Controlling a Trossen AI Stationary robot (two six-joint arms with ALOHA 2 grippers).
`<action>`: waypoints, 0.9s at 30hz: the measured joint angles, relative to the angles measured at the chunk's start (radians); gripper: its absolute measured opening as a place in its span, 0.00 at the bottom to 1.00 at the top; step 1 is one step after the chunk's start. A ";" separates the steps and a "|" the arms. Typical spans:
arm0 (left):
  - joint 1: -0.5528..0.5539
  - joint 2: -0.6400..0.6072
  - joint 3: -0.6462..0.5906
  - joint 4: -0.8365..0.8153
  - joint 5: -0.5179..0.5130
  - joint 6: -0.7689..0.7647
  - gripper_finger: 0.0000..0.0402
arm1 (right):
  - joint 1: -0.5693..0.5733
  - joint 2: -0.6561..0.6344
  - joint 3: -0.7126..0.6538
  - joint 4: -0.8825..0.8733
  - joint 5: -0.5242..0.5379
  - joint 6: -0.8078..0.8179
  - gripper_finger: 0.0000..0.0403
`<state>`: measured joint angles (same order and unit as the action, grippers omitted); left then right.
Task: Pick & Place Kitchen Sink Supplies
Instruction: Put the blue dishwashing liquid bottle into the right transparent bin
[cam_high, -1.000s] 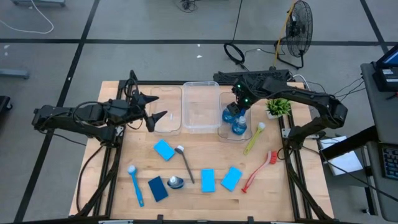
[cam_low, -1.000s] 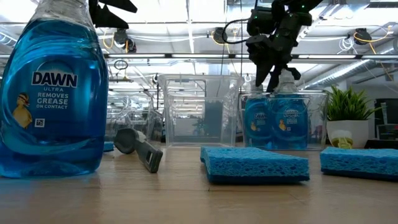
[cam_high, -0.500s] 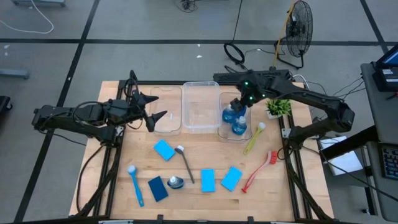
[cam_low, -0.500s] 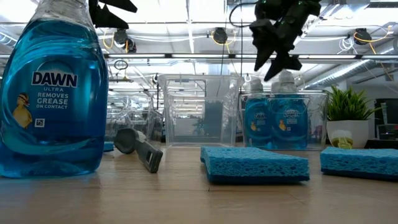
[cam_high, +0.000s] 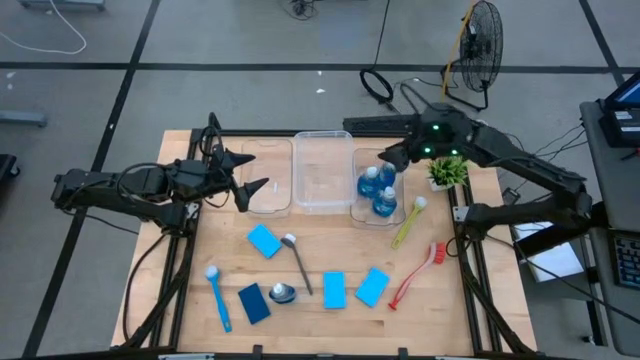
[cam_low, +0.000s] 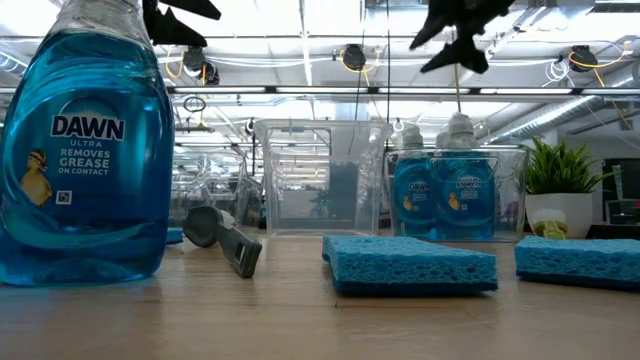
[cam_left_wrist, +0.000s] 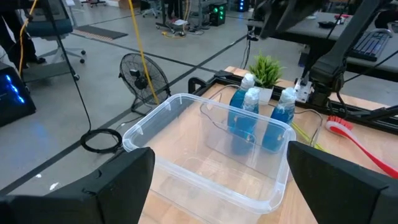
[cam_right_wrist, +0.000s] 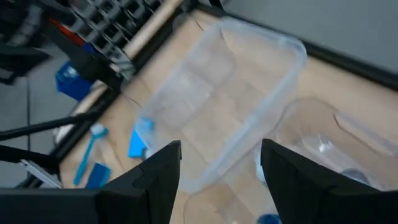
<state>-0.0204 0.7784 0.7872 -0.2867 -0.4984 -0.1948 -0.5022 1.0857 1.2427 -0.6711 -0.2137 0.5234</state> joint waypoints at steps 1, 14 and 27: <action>0.000 0.000 0.000 0.000 0.000 0.000 0.91 | 0.000 -0.018 0.000 0.004 0.000 -0.010 0.52; 0.000 0.000 0.000 0.000 0.000 0.000 0.91 | 0.000 -0.197 0.001 0.009 -0.027 -0.027 0.52; -0.014 0.000 0.000 0.000 0.002 -0.063 0.91 | 0.086 -0.212 0.002 0.009 -0.288 -0.124 0.52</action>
<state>-0.0345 0.7784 0.7872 -0.2871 -0.4967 -0.2573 -0.4163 0.8742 1.2442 -0.6622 -0.5013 0.3990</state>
